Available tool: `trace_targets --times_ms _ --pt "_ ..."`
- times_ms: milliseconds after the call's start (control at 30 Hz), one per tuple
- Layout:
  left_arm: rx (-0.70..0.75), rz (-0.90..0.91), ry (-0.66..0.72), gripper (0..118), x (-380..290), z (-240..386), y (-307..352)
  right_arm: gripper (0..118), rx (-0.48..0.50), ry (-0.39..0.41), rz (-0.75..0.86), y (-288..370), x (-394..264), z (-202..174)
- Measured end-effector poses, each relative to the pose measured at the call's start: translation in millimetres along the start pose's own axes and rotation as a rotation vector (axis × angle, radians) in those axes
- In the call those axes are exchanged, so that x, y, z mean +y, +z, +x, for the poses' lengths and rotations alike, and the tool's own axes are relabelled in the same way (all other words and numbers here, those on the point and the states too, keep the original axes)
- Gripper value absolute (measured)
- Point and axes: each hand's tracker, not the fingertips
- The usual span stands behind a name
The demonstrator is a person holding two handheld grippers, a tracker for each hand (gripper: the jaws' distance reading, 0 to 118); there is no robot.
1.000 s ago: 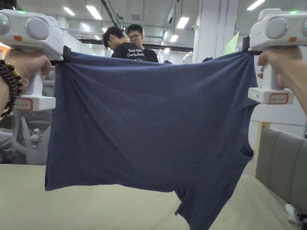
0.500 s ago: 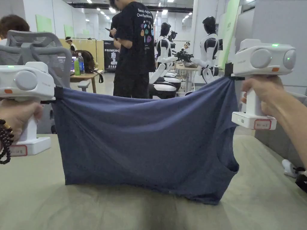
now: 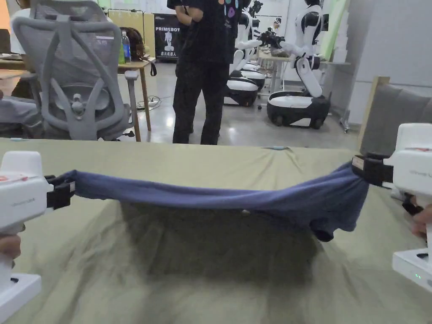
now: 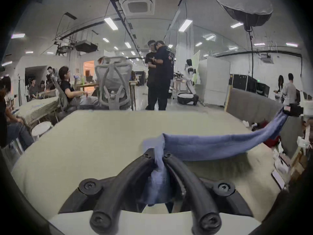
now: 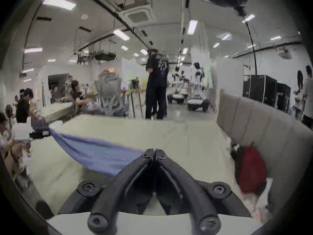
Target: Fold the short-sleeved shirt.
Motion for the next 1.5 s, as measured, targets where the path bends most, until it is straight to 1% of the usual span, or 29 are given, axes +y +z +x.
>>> trace_targets --times_ms 100,200,267,333,500,567,633,667,700,733,767,800,833,867,900,933,967,1000,1033,1100,1133,1167,1233,1267,1333,1367,1400,1467,1500 --pt "-0.012 -0.065 -0.028 4 -59.6 5.6 35.8 1 0.014 0.043 -0.12 16.6 -65.6 1.3" --pt "-0.009 -0.176 -0.042 4 -107.2 6.9 46.8 1 0.089 0.043 -0.33 14.0 -114.9 -10.4" --pt "-0.014 -0.276 -0.053 4 -129.7 1.5 40.6 1 0.089 0.081 -0.429 3.1 -141.0 -16.9" --pt "-0.007 -0.374 -0.074 4 -148.6 -0.2 33.9 1 0.09 0.144 -0.515 -11.2 -165.9 -26.3" --pt "0.015 -0.452 -0.037 4 -172.2 -1.1 28.2 1 0.081 0.227 -0.704 -42.5 -207.6 -31.8" --pt "0.018 -0.433 -0.041 4 -174.6 1.0 28.9 1 0.076 0.215 -0.665 -41.3 -208.7 -31.8" --pt "0.02 -0.434 -0.045 6 -172.3 1.4 28.5 3 0.076 0.152 -0.678 -39.7 -201.9 -27.8" --pt "0.021 -0.434 -0.044 16 -170.0 1.5 29.4 10 0.075 0.148 -0.677 -38.5 -200.3 -27.4" --pt "0.018 -0.432 -0.037 49 -166.4 1.0 31.1 37 0.075 0.138 -0.664 -34.4 -196.1 -26.8" --pt "0.013 -0.426 -0.03 86 -161.8 1.0 34.3 73 0.084 0.1 -0.624 -27.9 -190.9 -26.0" --pt "0.019 -0.422 -0.031 118 -156.9 4.4 39.0 108 0.082 0.077 -0.58 -20.2 -185.0 -25.3" --pt "0.031 -0.415 -0.04 112 -150.7 7.3 44.0 118 0.095 0.047 -0.525 -11.9 -177.9 -24.0" --pt "0.012 -0.333 -0.032 108 -142.6 9.0 58.1 117 0.106 0.013 -0.459 -3.5 -170.9 -22.6" --pt "0.011 -0.282 -0.06 108 -134.8 12.9 63.7 117 0.121 -0.025 -0.379 6.6 -162.3 -22.9" --pt "0.003 -0.249 -0.054 102 -127.7 15.0 70.8 107 0.123 -0.066 -0.344 13.6 -154.0 -22.2" --pt "0.017 -0.25 -0.048 105 -119.8 18.3 75.6 102 0.107 -0.085 -0.308 18.4 -148.3 -22.9" --pt "0.031 -0.246 -0.052 107 -113.8 21.1 79.7 101 0.077 -0.101 -0.271 21.9 -145.1 -21.7" --pt "0.04 -0.225 -0.059 96 -108.8 23.5 84.8 93 0.035 -0.096 -0.242 25.9 -142.7 -23.7" --pt "0.056 -0.185 -0.071 74 -104.6 23.0 87.9 74 0.0 -0.074 -0.222 29.0 -140.9 -27.0" --pt "0.084 -0.158 -0.093 0 -104.2 26.5 90.9 0 -0.066 -0.033 -0.189 32.6 -143.7 -33.8" --pt "0.086 -0.168 -0.086 0 -104.2 28.3 91.9 0 -0.097 -0.026 -0.193 35.3 -143.3 -34.7" --pt "0.088 -0.173 -0.074 0 -104.7 24.5 89.5 0 -0.081 -0.035 -0.206 35.6 -143.5 -34.6" --pt "0.048 -0.193 -0.026 0 -107.2 23.3 92.3 0 -0.036 -0.092 -0.213 38.1 -146.1 -32.7" --pt "0.049 -0.192 -0.022 0 -109.1 23.8 93.5 0 -0.027 -0.105 -0.206 38.9 -147.0 -32.6" --pt "0.052 -0.202 -0.023 0 -113.3 22.4 91.7 0 -0.036 -0.097 -0.213 38.1 -147.1 -35.7" --pt "0.059 -0.212 -0.028 1 -115.3 22.5 90.5 0 -0.046 -0.088 -0.215 40.6 -149.5 -34.7" --pt "0.073 -0.222 -0.035 25 -118.1 21.4 88.6 0 -0.061 -0.073 -0.215 40.2 -149.7 -36.7" --pt "0.077 -0.263 -0.029 90 -123.6 17.8 80.7 0 -0.075 -0.059 -0.215 38.2 -149.3 -40.8" --pt "0.091 -0.316 -0.027 118 -127.9 16.6 74.9 0 -0.076 -0.057 -0.216 39.7 -150.9 -40.2"
